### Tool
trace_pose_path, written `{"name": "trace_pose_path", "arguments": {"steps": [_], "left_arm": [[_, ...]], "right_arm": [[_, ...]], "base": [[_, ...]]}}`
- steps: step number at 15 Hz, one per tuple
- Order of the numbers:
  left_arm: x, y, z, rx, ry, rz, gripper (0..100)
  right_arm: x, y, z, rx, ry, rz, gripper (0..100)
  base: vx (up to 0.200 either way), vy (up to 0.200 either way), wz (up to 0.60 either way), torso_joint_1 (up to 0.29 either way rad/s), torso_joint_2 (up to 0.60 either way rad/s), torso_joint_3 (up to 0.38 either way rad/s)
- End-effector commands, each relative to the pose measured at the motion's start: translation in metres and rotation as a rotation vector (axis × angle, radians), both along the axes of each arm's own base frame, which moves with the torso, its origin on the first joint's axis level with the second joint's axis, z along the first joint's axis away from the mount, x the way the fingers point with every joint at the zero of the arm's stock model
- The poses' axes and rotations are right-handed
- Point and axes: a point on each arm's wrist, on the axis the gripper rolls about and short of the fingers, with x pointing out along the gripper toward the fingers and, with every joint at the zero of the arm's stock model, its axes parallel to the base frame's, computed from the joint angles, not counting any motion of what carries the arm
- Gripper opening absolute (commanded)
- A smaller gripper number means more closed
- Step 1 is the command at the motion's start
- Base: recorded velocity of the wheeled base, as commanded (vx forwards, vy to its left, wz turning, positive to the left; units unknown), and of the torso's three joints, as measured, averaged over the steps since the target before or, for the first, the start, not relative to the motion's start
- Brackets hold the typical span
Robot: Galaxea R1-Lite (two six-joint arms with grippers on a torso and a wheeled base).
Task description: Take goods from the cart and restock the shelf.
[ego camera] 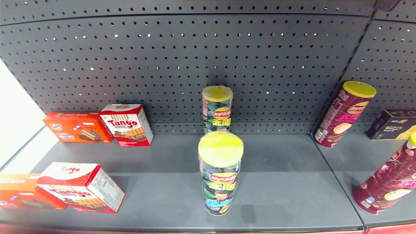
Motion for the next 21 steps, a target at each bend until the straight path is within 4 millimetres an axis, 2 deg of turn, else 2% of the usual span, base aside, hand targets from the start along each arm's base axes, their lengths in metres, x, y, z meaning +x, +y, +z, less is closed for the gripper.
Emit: {"name": "trace_pose_path", "arguments": {"steps": [1,16,18,21], "left_arm": [[0.0001,0.0,-0.0003,-0.001,0.002,0.0,100],[0.0001,0.0001,-0.0003,0.0,0.002,-0.002,100],[0.0001,0.0,-0.0003,-0.003,0.003,0.0,100],[0.0001,0.0,-0.0003,0.0,0.002,-0.002,100]], "right_arm": [[0.0001,0.0,-0.0002,0.0,0.004,0.0,100],[0.0001,0.0,-0.0002,0.0,0.004,0.0,100],[0.0001,0.0,-0.0002,0.0,0.004,0.0,100],[0.0001,0.0,-0.0002,0.0,0.004,0.0,100]], "base": [[0.0,0.0,0.0,0.0,0.0,0.0],[0.0,0.013,0.0,0.0,0.0,0.0],[0.0,0.2,0.0,0.005,0.01,0.005],[0.0,0.0,0.0,0.0,0.0,0.0]]}}
